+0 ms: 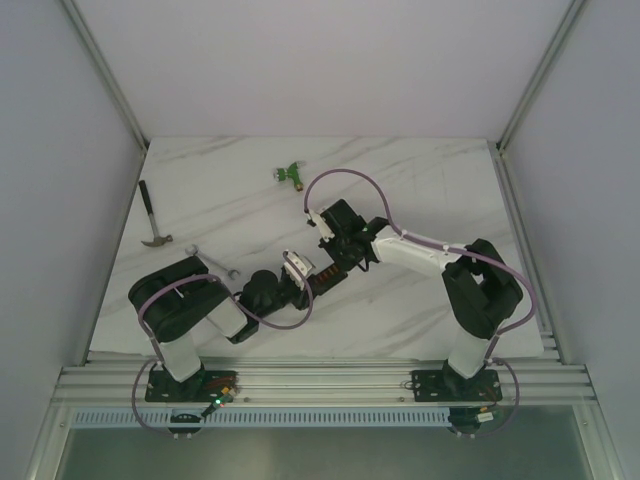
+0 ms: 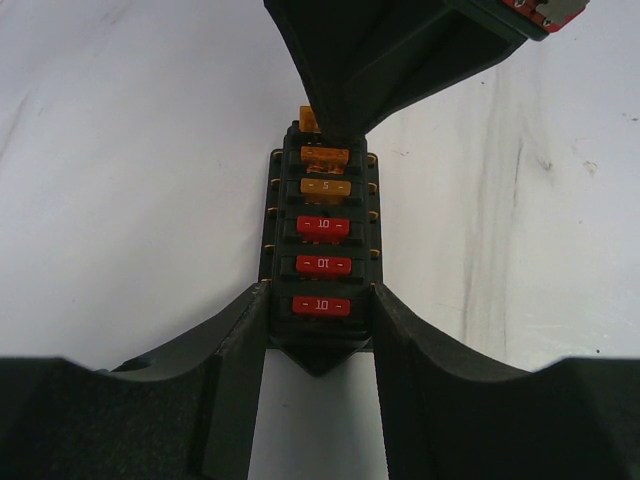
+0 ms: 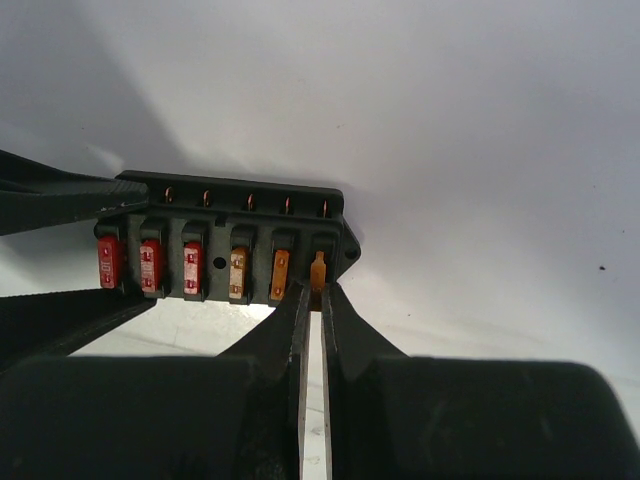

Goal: Snap on the fuse box
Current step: Install the fuse at the fuse box base.

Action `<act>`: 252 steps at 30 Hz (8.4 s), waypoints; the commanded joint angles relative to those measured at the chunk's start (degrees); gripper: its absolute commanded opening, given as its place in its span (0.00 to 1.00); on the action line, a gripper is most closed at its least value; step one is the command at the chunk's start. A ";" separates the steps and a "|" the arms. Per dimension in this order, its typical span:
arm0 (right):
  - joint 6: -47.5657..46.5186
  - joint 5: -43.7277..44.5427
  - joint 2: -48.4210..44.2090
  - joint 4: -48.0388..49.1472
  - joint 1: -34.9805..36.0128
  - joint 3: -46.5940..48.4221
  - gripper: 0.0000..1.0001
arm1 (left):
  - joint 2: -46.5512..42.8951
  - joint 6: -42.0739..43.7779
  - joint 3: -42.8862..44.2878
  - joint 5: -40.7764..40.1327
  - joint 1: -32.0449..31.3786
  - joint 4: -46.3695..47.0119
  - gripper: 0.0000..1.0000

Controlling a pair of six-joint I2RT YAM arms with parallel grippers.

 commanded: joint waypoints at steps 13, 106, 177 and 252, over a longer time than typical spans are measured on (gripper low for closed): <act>8.51 -2.07 -1.14 -2.60 2.90 -2.38 0.00 | -0.39 -0.68 1.44 5.90 -1.62 -6.46 0.47; 11.40 -5.53 -3.37 -6.41 0.76 0.23 0.31 | -2.56 1.97 1.92 6.91 -1.58 -11.31 0.47; 18.98 7.46 -0.69 -7.08 0.41 -0.02 0.16 | -2.86 1.71 1.79 6.91 -1.58 -12.19 0.46; 12.02 -6.04 1.27 -17.05 -4.87 6.97 0.00 | -4.38 6.85 3.46 10.06 -1.58 -18.71 0.46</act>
